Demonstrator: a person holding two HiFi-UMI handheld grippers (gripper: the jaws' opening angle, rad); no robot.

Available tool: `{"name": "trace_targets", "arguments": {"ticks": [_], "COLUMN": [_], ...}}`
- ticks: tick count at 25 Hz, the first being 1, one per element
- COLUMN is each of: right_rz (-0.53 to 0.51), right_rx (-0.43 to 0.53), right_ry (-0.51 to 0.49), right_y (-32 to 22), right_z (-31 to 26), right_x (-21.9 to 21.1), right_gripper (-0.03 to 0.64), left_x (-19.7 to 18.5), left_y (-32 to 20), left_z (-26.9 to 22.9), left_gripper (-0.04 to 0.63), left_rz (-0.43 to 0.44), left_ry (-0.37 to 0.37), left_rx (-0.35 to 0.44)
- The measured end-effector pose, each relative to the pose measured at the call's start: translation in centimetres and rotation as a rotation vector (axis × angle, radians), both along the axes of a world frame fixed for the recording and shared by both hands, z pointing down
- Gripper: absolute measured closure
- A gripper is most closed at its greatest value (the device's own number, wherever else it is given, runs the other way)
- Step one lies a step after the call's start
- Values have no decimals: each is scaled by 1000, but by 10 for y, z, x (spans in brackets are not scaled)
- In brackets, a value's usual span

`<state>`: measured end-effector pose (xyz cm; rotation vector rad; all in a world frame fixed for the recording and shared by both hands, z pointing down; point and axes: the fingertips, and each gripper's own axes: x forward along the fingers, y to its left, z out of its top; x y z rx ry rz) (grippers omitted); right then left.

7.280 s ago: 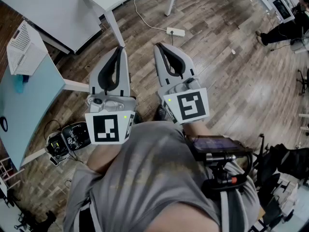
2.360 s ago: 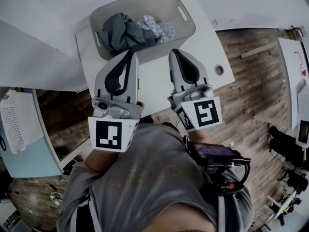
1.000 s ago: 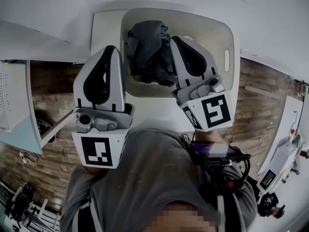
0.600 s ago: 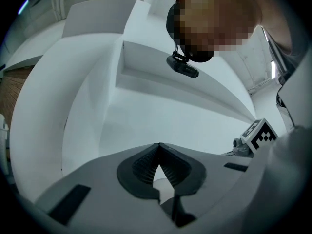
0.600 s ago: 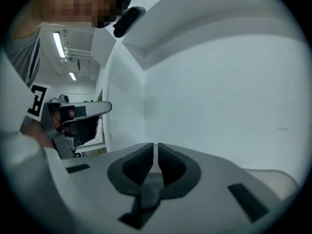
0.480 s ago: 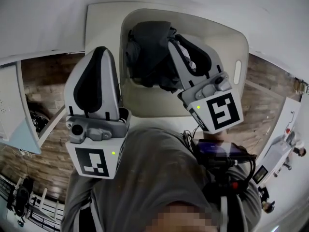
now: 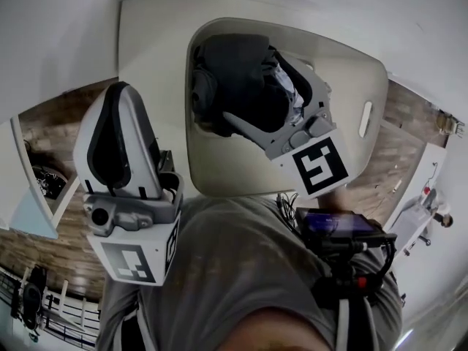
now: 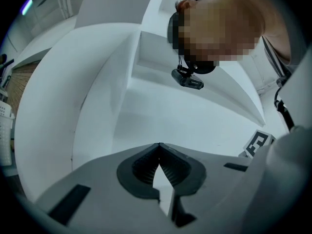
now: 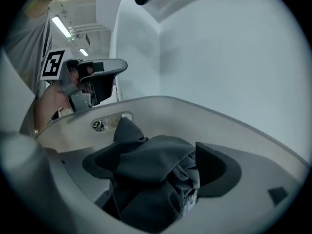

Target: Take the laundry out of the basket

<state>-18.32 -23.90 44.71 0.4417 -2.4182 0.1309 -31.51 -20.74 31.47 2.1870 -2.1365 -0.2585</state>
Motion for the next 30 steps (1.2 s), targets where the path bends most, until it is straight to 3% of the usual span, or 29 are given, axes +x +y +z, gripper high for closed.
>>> {"name": "trace_targets", "arguments": {"ticks": [7,14,18,20,22,26,30], "right_rz": [-95,-119,-118,-118,-126,-136,-127], "right_rx": [-72,-45,-51,-57,-51,-52,-45], "right_ry": [105,189,187,173,169,169,169], "right_y": [9,7,7,8,10,11,7], "right_z": [17,26,26,26,26,29,29], "right_x": [8,9,11,10,8,4,3], "right_gripper": [104,109,260,291,369,409,494], "left_x": [-3,-4,-3,-3,-3,-3,-3], "left_y": [-2,-2,-2,-2,-2,-3,-3], "left_z": [2,3,3,3,3,3,4], "left_gripper": [588,588,588,588,588,588,588], "left_rz": [-21,-24,-22,-21,-21,-21,-21], "left_ry": [12,14,10,9,8,7,7], "left_rx": [-31,-35,-35,-35,-36,-36,-37]}}
